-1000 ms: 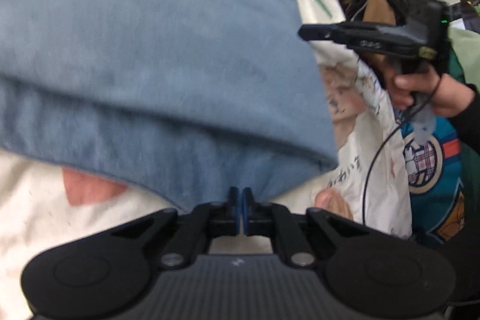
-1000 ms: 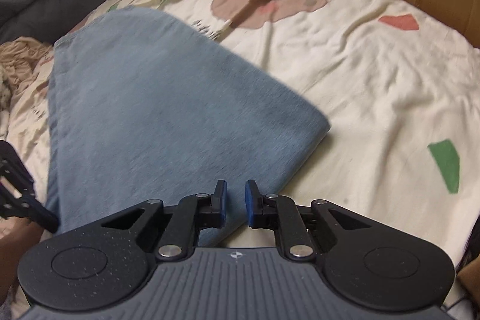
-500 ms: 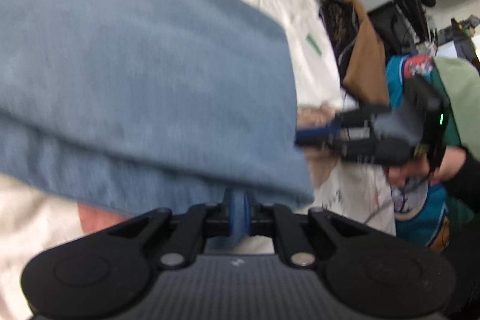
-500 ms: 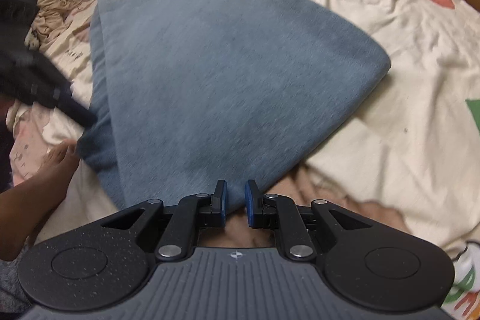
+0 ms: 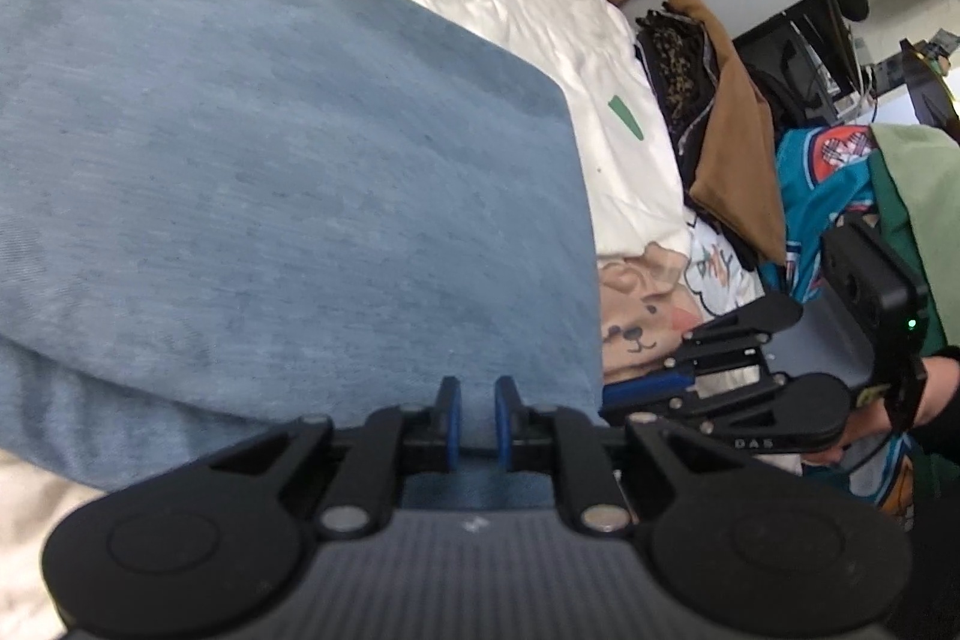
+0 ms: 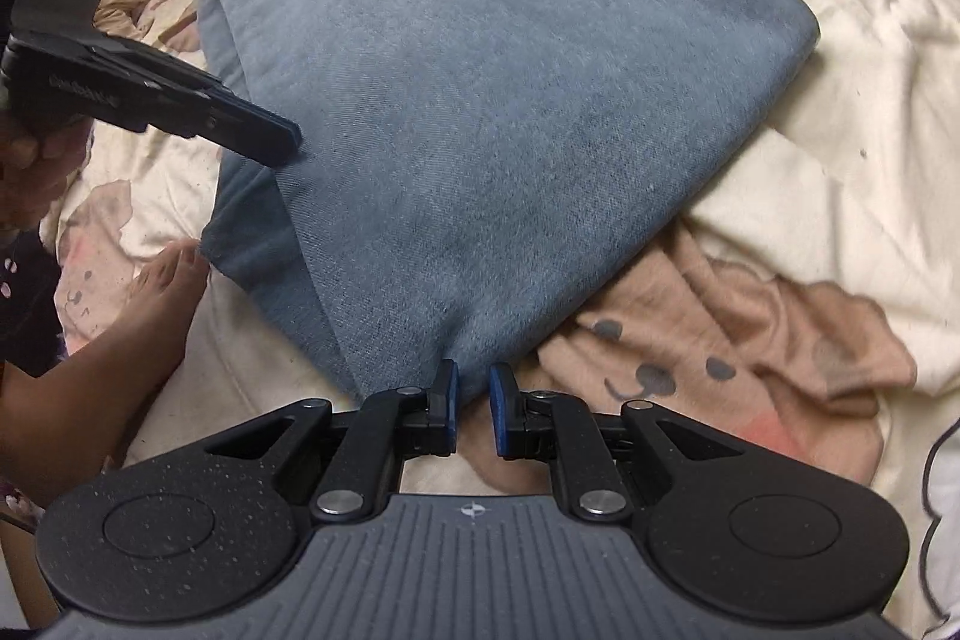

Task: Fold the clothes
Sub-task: 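Carry the folded jeans with the left tool while the right tool pinches its edge, then close the right tool on the jeans edge while the left tool holds the jeans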

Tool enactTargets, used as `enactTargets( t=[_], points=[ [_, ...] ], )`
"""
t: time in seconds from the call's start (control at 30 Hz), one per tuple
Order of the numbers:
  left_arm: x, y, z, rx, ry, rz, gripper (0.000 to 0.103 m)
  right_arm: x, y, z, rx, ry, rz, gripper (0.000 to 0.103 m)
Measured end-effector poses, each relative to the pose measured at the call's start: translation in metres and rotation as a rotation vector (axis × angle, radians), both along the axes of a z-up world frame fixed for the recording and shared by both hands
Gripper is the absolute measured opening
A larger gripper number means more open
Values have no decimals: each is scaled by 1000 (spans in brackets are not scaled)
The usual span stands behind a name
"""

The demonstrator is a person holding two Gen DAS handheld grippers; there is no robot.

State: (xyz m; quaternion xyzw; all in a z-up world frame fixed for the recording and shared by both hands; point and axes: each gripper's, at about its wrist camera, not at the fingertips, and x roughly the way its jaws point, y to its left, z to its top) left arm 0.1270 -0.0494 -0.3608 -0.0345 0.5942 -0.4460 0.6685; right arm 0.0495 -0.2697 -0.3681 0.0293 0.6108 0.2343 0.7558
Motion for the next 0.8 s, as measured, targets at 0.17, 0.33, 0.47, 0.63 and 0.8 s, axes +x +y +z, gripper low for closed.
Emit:
enactTargets(
  t=[0.17,0.33,0.47,0.63,0.8],
  points=[
    [-1,3,-23,87,36,11,2,3,-16,3,70,30,-102,14],
    [-4,4,-24,91,23,8,2,12,-32,2,124,7,-233,46],
    [-4,10,-14,57,19,27,4,18,-42,-4,172,3,-322,46],
    [4,22,0,21,-1,98,8,26,-63,-23,262,16,-463,46],
    [16,40,6,10,-16,175,8,29,-88,-48,494,108,-619,43]
  ],
)
